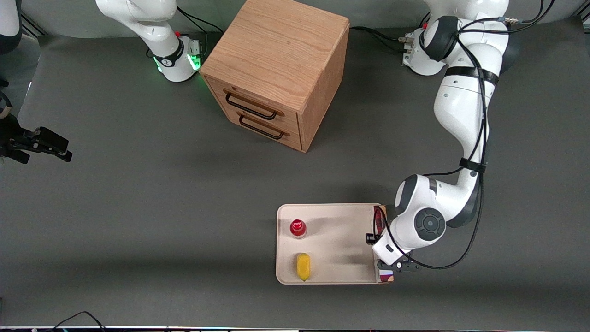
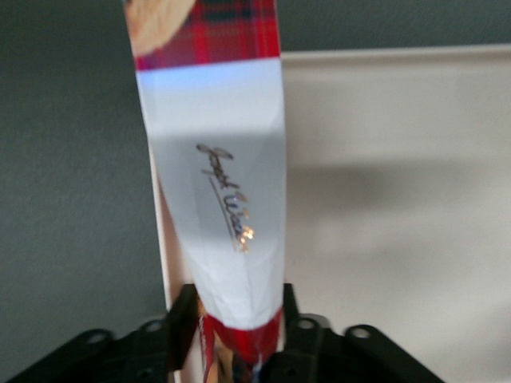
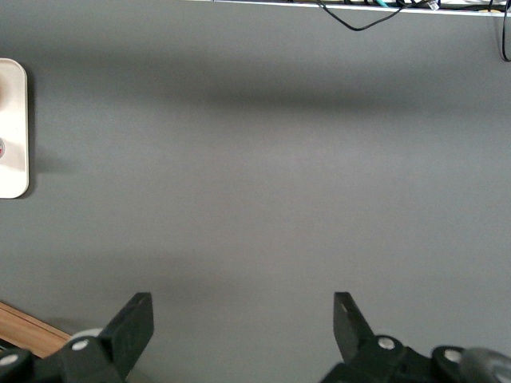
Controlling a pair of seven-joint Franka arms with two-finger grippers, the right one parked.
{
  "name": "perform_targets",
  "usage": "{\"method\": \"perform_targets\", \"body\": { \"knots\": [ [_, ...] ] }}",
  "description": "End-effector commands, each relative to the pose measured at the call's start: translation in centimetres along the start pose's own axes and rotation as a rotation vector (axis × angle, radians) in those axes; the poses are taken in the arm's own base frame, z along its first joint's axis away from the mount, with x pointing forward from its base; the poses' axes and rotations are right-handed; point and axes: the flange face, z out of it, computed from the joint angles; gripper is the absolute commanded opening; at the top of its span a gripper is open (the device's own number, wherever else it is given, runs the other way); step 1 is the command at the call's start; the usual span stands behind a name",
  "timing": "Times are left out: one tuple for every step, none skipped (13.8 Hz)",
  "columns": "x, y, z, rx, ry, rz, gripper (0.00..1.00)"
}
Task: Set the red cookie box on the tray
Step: 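Open the left gripper and raise it away from the tray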
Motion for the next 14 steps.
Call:
{"method": "perform_targets", "body": {
  "knots": [
    [-2.0, -0.3, -4.9, 0.001, 0.032, -0.011, 1.0],
    [-1.8, -0.2, -7.2, 0.0, 0.049, -0.011, 1.0],
    [-1.5, -0.4, -9.3, -0.001, 0.06, -0.013, 1.0],
    [-1.3, -0.9, -11.4, 0.001, 0.069, -0.018, 1.0],
    [-1.4, -0.7, -13.2, 0.001, 0.075, -0.018, 1.0],
    [-1.6, -1.0, -15.5, -0.003, 0.084, -0.029, 1.0],
    [-2.1, -1.9, -18.2, -0.018, 0.092, -0.054, 1.0],
    [-2.9, -3.2, -20.9, -0.023, 0.098, -0.074, 1.0],
    [-3.7, -5.4, -23.4, -0.01, 0.097, -0.095, 1.0],
    [-4.7, -7.2, -25.6, 0.007, 0.075, -0.109, 1.0],
    [-5.8, -8.8, -28.1, 0.025, 0.043, -0.119, 1.0],
    [-6.9, -9.9, -30.3, 0.046, 0.004, -0.119, 1.0],
    [-8.0, -11.2, -32.4, 0.063, -0.026, -0.115, 1.0],
    [-9.1, -12.6, -34.0, 0.077, -0.047, -0.106, 1.0]
  ]
}}
